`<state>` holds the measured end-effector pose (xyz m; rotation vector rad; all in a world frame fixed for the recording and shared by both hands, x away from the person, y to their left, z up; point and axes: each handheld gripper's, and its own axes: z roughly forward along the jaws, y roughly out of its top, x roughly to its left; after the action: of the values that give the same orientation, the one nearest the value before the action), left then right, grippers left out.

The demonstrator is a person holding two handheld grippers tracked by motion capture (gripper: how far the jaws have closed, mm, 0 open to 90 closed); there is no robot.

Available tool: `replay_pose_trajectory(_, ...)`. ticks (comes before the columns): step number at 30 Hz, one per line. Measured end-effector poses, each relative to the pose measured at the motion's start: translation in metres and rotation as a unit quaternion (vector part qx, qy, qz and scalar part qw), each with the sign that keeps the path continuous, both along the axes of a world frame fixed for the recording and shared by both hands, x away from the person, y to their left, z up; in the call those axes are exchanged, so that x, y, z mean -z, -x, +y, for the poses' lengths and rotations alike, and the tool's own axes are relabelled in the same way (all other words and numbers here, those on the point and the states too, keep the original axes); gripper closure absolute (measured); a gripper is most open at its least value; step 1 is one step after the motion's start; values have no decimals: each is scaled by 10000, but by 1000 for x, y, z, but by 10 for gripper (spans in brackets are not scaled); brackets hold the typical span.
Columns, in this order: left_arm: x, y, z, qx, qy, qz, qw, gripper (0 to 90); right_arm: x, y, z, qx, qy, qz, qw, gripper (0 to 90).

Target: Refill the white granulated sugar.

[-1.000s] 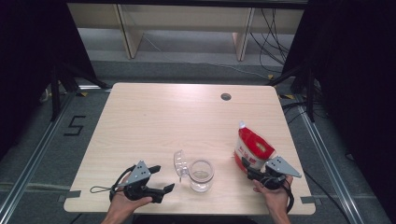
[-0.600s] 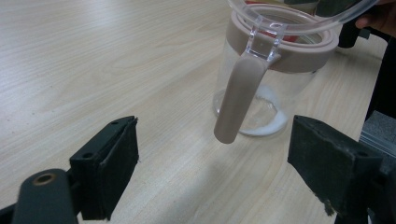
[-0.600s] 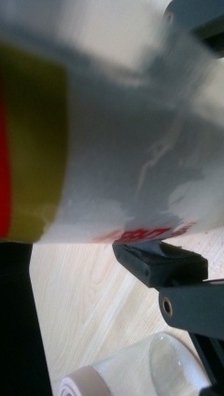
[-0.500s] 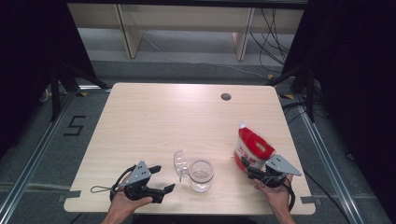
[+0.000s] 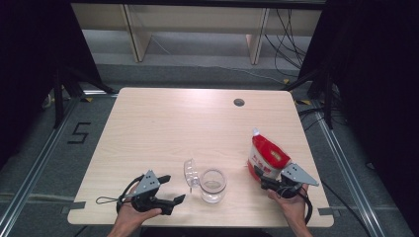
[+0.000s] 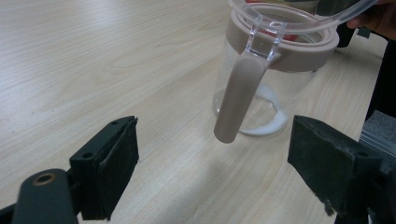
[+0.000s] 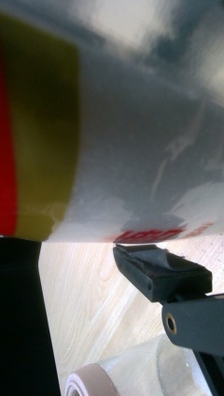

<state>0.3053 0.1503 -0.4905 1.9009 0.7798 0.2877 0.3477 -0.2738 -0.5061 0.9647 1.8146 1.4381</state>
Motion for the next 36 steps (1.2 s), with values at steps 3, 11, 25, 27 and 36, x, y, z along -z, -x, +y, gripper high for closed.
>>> replay_pose_trajectory(3,0,1,0,2,-19,-3,10000,158,0,-1,-1,-9,104,-85,9999,231)
replay_pose_trajectory(11,0,1,0,-7,-5,2,10000,158,0,1,0,-100,66,87,9999,230)
replay_pose_trajectory(25,0,0,0,23,-33,-18,10000,158,9,-1,-3,-54,-305,316,9990,264)
replay_pose_trajectory(27,0,0,0,18,-27,-18,10000,158,9,-1,-4,-1,-204,289,9994,271)
replay_pose_trajectory(36,0,0,-1,50,-8,0,10000,158,9,-2,-4,-270,-250,316,9988,289)
